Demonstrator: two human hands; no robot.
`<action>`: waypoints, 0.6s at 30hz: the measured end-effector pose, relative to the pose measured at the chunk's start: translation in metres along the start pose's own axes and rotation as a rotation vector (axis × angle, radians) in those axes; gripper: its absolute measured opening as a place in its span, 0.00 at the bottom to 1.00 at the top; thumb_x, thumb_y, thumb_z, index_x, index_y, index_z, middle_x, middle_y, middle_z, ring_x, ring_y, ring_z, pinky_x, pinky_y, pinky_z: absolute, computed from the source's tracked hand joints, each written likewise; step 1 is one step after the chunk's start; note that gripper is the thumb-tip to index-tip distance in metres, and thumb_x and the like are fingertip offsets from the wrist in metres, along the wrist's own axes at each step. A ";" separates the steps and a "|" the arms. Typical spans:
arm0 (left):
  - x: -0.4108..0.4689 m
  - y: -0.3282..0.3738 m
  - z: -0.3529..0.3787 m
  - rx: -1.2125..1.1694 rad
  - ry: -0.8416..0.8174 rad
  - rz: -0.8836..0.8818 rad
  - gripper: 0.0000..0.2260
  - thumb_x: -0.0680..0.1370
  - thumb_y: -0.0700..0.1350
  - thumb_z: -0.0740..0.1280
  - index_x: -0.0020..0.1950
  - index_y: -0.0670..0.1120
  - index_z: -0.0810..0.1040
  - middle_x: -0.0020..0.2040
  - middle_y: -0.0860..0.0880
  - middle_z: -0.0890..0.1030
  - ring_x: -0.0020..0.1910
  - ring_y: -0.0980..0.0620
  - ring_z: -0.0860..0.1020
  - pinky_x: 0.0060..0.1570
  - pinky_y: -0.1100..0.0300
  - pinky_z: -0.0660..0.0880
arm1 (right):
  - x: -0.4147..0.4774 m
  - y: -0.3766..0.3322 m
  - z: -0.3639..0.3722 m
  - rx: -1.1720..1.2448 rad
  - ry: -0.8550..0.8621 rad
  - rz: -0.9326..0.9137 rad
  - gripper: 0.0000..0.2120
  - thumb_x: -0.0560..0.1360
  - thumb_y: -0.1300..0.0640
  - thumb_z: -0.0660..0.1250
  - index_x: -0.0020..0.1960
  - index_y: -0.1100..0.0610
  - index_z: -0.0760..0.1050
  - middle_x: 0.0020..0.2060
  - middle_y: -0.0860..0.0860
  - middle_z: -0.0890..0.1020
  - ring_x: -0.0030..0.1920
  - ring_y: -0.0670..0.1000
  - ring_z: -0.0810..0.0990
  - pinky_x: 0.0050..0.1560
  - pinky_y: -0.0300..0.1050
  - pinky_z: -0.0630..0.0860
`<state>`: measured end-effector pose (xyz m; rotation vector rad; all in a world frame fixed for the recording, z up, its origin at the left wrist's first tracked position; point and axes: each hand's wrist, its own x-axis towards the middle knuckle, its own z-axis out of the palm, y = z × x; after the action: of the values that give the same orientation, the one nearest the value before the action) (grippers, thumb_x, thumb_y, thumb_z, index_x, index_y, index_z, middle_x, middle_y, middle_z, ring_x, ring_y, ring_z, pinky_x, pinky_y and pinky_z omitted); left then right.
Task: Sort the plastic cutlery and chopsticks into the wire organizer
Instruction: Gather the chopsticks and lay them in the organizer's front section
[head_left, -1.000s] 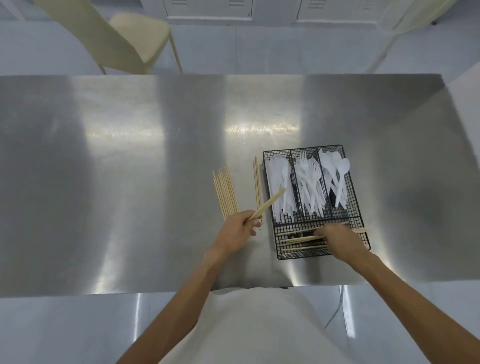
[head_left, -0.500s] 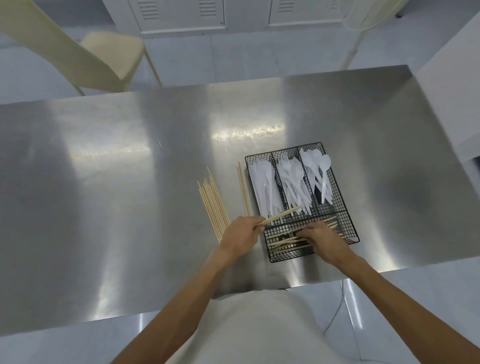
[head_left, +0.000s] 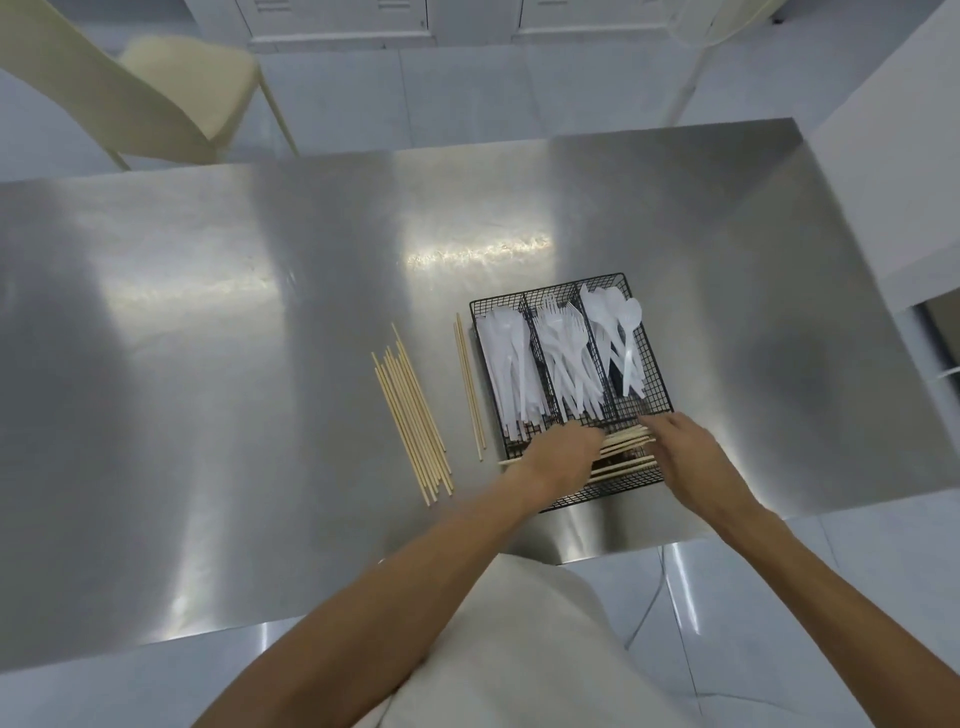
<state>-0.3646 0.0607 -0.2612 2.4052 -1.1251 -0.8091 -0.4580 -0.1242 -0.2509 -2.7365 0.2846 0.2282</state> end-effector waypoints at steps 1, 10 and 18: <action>0.002 0.004 0.002 0.013 0.002 0.003 0.06 0.81 0.35 0.61 0.56 0.39 0.75 0.49 0.38 0.81 0.47 0.36 0.81 0.41 0.47 0.77 | 0.003 0.006 -0.001 -0.070 -0.031 -0.015 0.16 0.78 0.67 0.68 0.64 0.61 0.80 0.54 0.60 0.82 0.50 0.61 0.81 0.53 0.54 0.80; -0.006 -0.015 0.023 0.025 -0.024 -0.055 0.10 0.77 0.29 0.60 0.54 0.36 0.77 0.46 0.38 0.81 0.44 0.38 0.82 0.41 0.48 0.79 | 0.031 0.032 0.004 -0.509 -0.250 -0.305 0.09 0.79 0.59 0.68 0.58 0.54 0.82 0.50 0.52 0.85 0.50 0.54 0.80 0.50 0.48 0.75; -0.016 -0.030 0.030 0.119 0.018 -0.056 0.09 0.77 0.31 0.63 0.53 0.39 0.79 0.43 0.40 0.82 0.41 0.40 0.82 0.38 0.49 0.80 | 0.031 0.033 0.008 -0.596 -0.284 -0.267 0.14 0.76 0.61 0.71 0.61 0.57 0.78 0.56 0.54 0.83 0.56 0.54 0.80 0.57 0.46 0.78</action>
<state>-0.3749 0.0895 -0.2948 2.5470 -1.1332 -0.7557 -0.4364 -0.1566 -0.2763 -3.2147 -0.2736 0.7170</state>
